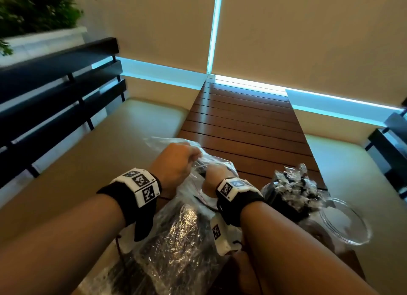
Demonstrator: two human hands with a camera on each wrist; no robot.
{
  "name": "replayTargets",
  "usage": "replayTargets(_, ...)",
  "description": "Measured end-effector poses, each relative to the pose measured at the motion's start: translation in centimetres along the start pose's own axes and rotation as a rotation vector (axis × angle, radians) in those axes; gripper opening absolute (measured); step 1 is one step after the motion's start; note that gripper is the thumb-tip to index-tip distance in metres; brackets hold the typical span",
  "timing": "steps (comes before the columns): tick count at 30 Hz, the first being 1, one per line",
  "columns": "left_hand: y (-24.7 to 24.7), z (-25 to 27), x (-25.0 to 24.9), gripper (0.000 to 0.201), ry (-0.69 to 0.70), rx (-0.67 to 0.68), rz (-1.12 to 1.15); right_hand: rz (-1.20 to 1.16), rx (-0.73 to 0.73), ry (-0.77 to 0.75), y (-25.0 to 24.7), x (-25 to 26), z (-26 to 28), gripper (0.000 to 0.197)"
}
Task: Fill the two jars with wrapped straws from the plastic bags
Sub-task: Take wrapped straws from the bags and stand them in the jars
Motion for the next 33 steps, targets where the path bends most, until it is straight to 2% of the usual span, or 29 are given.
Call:
replayTargets(4,-0.7,-1.4,0.6,0.019,-0.086,-0.076,0.006,0.027,-0.024,0.038,-4.2,-1.1,2.3,0.027)
replayTargets(7,-2.0,-2.1,0.9,0.023,-0.142,-0.147,0.033,0.104,-0.043,0.053,-7.8,-2.7,4.9,0.012)
replayTargets(11,-2.9,-1.8,2.8,0.03,-0.258,-0.219,0.12,0.166,-0.069,0.098,-11.6,-5.4,8.2,0.03)
replayTargets(13,-2.6,-1.3,3.6,0.038,-0.327,-0.216,0.166,0.213,-0.086,0.09,-13.2,-6.2,10.1,0.024)
replayTargets(15,-1.9,-1.0,3.9,0.042,-0.358,-0.182,0.166,0.238,-0.044,0.077,-14.5,-6.4,12.1,0.017)
replayTargets(17,-1.1,-0.7,3.8,0.041,-0.366,-0.14,0.122,0.272,-0.02,0.064,-15.7,-6.4,13.5,0.022)
replayTargets(19,-0.4,-0.6,3.8,0.039,-0.374,-0.104,0.095,0.272,-0.017,0.054,-16.6,-6.4,14.2,0.019)
replayTargets(24,2.7,-0.3,3.2,0.036,-0.364,0.119,0.048,0.066,-0.211,0.077,-19.0,-7.4,14.3,0.024)
replayTargets(26,2.7,-0.2,1.7,0.032,-0.32,0.133,0.054,-0.059,-0.314,0.089,-18.3,-8.0,14.0,0.032)
replayTargets(29,-0.4,-1.2,-2.7,0.035,-0.235,-0.033,0.167,-0.185,-0.445,0.143,-16.0,-9.1,14.1,0.032)
replayTargets(30,-1.4,-1.6,-4.7,0.035,-0.212,-0.056,0.286,-0.2,-0.47,0.162,-15.1,-9.3,14.1,0.029)
replayTargets(31,-2.0,-2.0,-6.9,0.038,-0.18,-0.024,0.46,-0.212,-0.487,0.173,-14.2,-9.3,14.2,0.026)
replayTargets(33,-2.1,-2.5,-11.4,0.047,-0.099,0.141,0.802,-0.261,-0.523,0.197,-13.1,-9.5,14.3,0.023)
Point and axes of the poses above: each hand's wrist, its own z-axis away from the middle knuckle, its own y-axis out of the palm, x = y × z, the point moved 9 cm from there along -z, towards the middle knuckle, and after that the axes turned 3 degrees about z, right-handed, at the moved point
